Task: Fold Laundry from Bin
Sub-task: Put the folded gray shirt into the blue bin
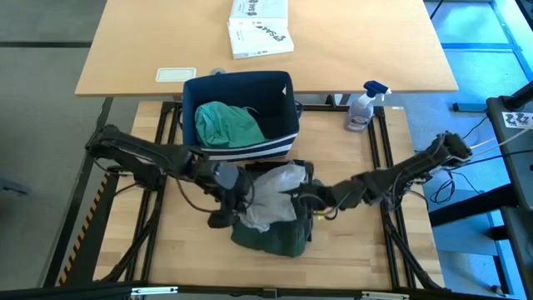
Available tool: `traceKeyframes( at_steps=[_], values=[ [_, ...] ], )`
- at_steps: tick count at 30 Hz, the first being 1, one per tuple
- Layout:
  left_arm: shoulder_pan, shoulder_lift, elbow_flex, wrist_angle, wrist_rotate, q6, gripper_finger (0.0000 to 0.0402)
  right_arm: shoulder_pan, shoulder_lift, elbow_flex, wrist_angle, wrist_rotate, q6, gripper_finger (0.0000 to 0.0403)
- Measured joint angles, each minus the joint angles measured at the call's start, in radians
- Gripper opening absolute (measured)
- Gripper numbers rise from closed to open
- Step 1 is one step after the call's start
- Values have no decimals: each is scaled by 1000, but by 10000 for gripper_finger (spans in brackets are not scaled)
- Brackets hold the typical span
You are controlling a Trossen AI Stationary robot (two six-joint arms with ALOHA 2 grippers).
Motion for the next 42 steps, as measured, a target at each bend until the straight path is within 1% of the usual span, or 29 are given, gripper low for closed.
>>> traceKeyframes(
  at_steps=[2,6,13,17,21,24,28,32,42],
  values=[
    [0,-8,75,-83,-40,3,7,-28,-4,82,-96,-34,-17,2],
    [-1,-10,244,-231,-133,9,7,-95,-3,246,-221,-99,-35,1],
    [0,-11,520,-372,-315,100,7,-231,-3,502,-374,-223,-69,1],
    [0,-11,648,-406,-473,189,7,-316,-2,598,-421,-266,-75,1],
    [4,-10,740,-418,-655,289,7,-411,-1,638,-422,-308,-80,0],
    [26,-9,779,-417,-785,358,7,-484,10,655,-408,-335,-76,0],
    [83,-8,790,-416,-892,444,7,-566,46,684,-393,-389,-70,0],
    [169,-8,790,-411,-925,501,7,-623,93,722,-367,-425,-68,0],
    [347,-8,790,-346,-924,659,7,-736,218,885,-369,-507,-68,0]
  ],
)
